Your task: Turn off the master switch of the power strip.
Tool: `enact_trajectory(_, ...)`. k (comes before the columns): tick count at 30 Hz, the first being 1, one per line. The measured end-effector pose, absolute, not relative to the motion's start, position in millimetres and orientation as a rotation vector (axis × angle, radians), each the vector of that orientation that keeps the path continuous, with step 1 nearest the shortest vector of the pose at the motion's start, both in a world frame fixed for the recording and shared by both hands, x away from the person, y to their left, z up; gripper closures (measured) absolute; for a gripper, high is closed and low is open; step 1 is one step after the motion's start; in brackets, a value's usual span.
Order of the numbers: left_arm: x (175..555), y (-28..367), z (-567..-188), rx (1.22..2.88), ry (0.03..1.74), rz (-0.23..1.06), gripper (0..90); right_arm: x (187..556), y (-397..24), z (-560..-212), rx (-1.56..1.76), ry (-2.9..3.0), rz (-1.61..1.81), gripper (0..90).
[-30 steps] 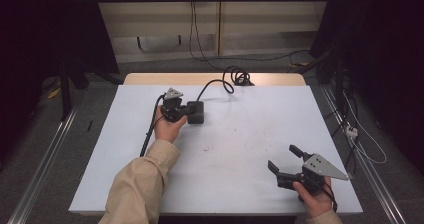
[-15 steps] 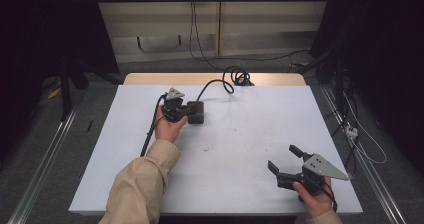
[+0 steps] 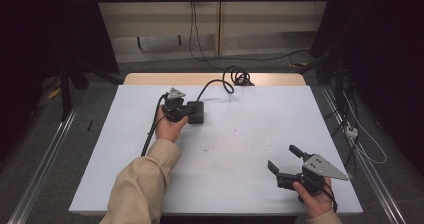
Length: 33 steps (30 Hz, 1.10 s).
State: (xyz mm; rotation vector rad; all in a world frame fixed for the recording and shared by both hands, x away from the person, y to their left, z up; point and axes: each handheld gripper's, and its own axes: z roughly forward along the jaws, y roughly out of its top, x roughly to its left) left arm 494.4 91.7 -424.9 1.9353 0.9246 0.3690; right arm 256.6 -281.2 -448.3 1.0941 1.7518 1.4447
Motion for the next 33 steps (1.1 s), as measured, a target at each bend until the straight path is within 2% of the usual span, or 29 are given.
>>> enact_trajectory(33,494.3,91.0,-424.5,1.917,0.949,0.357,90.0,256.4,-281.7,-448.0,1.097,1.751,1.441,6.8)
